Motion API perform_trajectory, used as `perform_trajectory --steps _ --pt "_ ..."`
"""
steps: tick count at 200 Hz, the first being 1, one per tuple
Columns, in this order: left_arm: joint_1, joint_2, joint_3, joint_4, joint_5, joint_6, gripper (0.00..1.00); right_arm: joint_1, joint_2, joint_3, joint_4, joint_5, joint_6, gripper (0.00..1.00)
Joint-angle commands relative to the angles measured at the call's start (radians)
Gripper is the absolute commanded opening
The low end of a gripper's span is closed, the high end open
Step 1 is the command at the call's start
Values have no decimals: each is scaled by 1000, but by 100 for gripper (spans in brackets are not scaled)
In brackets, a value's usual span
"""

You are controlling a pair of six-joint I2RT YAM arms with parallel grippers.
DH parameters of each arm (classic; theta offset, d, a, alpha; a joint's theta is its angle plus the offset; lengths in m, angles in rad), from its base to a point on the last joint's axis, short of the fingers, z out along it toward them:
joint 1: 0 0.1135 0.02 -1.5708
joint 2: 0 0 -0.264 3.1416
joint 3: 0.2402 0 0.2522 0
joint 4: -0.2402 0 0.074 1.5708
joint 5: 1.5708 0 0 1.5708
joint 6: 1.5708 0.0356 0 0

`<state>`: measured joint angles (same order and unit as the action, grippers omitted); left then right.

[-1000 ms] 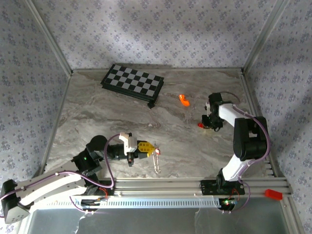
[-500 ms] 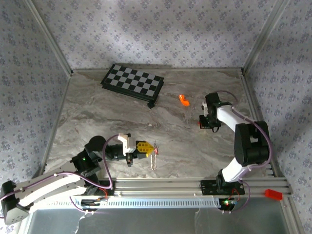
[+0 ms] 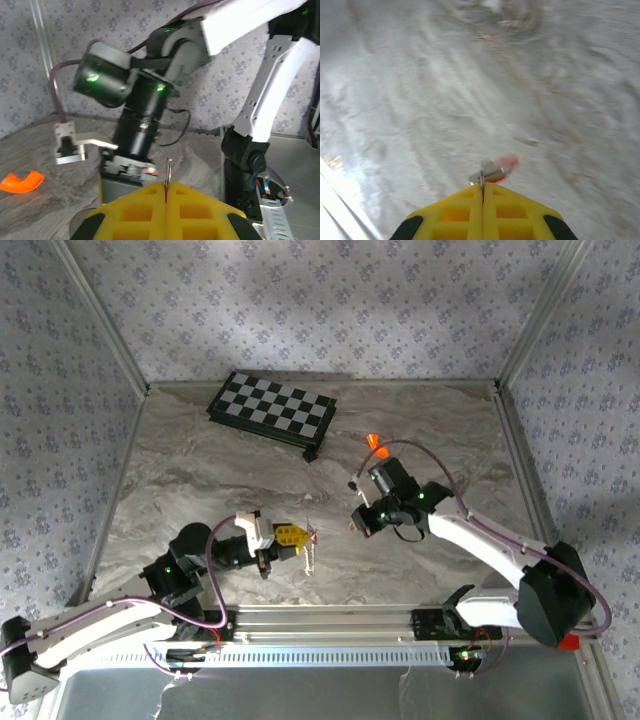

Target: Put the keys on the keyring

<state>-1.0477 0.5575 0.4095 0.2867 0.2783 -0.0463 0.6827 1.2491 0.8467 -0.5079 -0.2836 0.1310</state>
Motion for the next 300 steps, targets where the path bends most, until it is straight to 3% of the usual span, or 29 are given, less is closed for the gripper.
perform_trajectory --steps 1,22,64,139,226,274,300 --pt "1 -34 -10 9 -85 -8 0 72 -41 -71 149 -100 48 0" --pt "6 -54 -13 -14 -125 -3 0 123 -65 -150 309 -148 64 0" --pt "13 -65 -24 -40 -199 24 0 175 -77 -196 405 -202 26 0" --pt "35 -59 -6 -102 -236 40 0 170 -56 -221 394 -173 -55 0" --pt "46 -62 21 -155 -120 52 0 175 -201 -202 494 -256 -14 0" --pt "46 -56 87 -205 23 27 0 192 -297 -35 273 -302 -135 0" --pt "46 -57 118 -235 95 18 0 202 -341 8 238 -305 -162 0"
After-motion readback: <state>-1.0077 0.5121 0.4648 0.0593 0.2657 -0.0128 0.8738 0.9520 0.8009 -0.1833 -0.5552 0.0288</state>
